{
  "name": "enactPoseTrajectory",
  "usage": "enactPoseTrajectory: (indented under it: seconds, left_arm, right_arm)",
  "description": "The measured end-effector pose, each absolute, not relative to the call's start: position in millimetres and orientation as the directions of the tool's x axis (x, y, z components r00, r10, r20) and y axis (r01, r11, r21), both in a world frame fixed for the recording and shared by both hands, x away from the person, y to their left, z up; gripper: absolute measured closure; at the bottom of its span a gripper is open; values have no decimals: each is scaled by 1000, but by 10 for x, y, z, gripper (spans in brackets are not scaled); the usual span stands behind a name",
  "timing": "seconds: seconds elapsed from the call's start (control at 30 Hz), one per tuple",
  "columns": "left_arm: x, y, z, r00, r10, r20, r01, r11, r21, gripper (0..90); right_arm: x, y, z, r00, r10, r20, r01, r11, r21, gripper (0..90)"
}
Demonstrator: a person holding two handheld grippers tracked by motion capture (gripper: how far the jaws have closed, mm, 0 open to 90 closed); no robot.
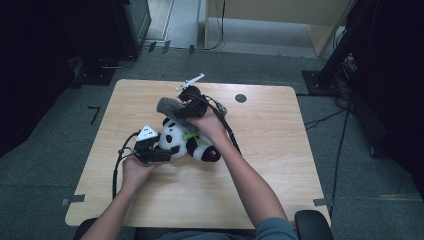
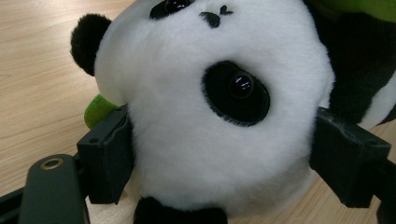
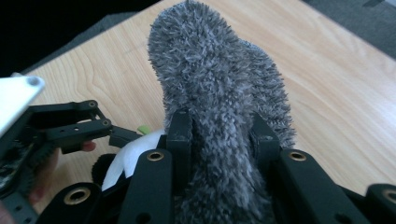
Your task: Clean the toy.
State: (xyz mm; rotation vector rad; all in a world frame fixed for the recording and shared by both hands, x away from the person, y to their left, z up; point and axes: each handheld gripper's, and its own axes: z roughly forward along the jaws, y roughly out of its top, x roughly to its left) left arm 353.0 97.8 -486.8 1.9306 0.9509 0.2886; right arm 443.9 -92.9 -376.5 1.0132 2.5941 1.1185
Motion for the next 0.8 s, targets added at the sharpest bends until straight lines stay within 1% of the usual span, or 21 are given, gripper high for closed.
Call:
enactPoseTrajectory:
  seconds: [0.2,0.27,0.33,0.37,0.43,0.47,0.57,0.73,0.8]
  left_arm:
    - [3523,975,-4865,671,722,-168,500,-273,822,159]
    - [3527,978,-4868,669,723,-173,503,-270,821,159]
    - [3526,979,-4868,670,722,-172,502,-270,822,159]
    - [3525,978,-4868,670,722,-170,501,-271,822,159]
    - [3523,975,-4867,671,722,-169,500,-272,822,159]
    - [3522,975,-4867,671,722,-168,500,-274,821,160]
    - [3522,975,-4863,669,724,-168,504,-277,818,160]
    - [3524,981,-4864,664,725,-183,515,-267,814,160]
    - [3520,980,-4862,663,726,-182,516,-267,814,167]
  right_arm:
    - [4480,-766,-3941,-773,619,138,544,536,646,679]
    - [4491,-732,-3988,-774,615,153,555,542,631,641]
    - [4491,-725,-3995,-781,604,158,548,542,636,589]
    - [4485,-732,-3979,-785,598,160,540,536,649,595]
    - [4473,-745,-3952,-795,585,160,525,532,665,672]
    - [4472,-741,-3953,-798,580,163,524,534,663,688]
    - [4469,-710,-3972,-797,576,182,535,533,655,695]
    - [4461,-695,-4021,-796,592,125,522,567,638,687]
    - [4484,-747,-4044,-785,605,133,533,550,643,687]
